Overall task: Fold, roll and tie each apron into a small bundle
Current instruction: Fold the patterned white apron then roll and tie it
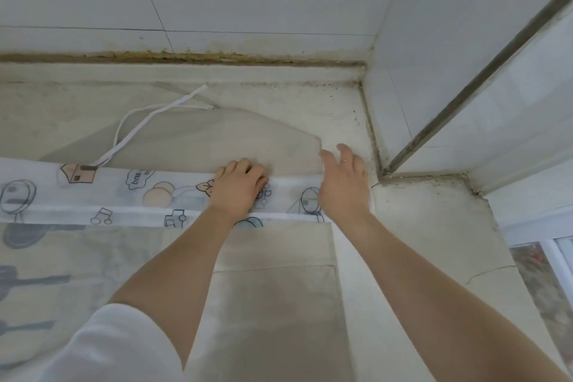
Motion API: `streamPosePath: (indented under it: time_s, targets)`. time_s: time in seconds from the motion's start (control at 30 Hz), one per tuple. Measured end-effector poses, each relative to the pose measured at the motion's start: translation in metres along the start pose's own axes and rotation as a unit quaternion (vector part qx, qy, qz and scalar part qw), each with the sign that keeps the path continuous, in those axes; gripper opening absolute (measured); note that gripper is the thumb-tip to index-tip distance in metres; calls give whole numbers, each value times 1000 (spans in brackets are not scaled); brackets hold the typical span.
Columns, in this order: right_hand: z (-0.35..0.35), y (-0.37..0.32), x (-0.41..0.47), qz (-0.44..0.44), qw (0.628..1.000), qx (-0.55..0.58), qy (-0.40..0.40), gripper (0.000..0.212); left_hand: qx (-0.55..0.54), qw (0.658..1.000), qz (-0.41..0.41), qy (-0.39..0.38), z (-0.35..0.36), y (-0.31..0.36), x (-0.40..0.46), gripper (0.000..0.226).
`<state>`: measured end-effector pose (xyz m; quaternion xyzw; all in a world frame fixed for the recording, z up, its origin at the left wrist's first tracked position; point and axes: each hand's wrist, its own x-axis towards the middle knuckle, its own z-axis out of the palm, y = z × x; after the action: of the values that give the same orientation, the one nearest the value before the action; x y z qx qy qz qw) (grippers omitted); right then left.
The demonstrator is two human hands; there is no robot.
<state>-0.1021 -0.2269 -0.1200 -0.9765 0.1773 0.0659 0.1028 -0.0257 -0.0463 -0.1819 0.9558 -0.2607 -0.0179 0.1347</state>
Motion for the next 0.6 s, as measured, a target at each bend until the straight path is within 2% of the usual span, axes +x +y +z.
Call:
streamPosePath:
  time_s: [0.07, 0.1, 0.17, 0.23, 0.3, 0.33, 0.43, 0.5, 0.6]
  targets:
    - [13, -35, 6, -103, 990, 90, -24, 55, 8, 1000, 6, 9, 0, 3, -1, 36]
    - [21, -49, 6, -129, 982, 130, -51, 51, -11, 1000, -4, 7, 0, 5, 1, 30]
    - [40, -64, 7, -125, 971, 189, -76, 51, -53, 998, -28, -4, 3, 3, 5, 22]
    - [59, -66, 5, -97, 982, 150, -61, 62, -122, 992, -29, -11, 0, -4, 9, 31]
    - [66, -61, 3, -74, 993, 89, -29, 78, -173, 985, 9, -27, -3, -10, 10, 35]
    - [68, -57, 3, -53, 995, 75, -26, 77, -177, 983, 33, -34, -4, -14, 8, 33]
    - [65, -41, 3, 18, 998, 40, -37, 62, -129, 990, 58, 1, -2, -29, -3, 36]
    - [59, -27, 0, 43, 998, 14, -43, 62, -71, 997, 24, 30, -6, -46, -16, 43]
    - [57, -14, 0, 48, 998, -11, -49, 62, -56, 998, -3, 11, -16, -70, -39, 51]
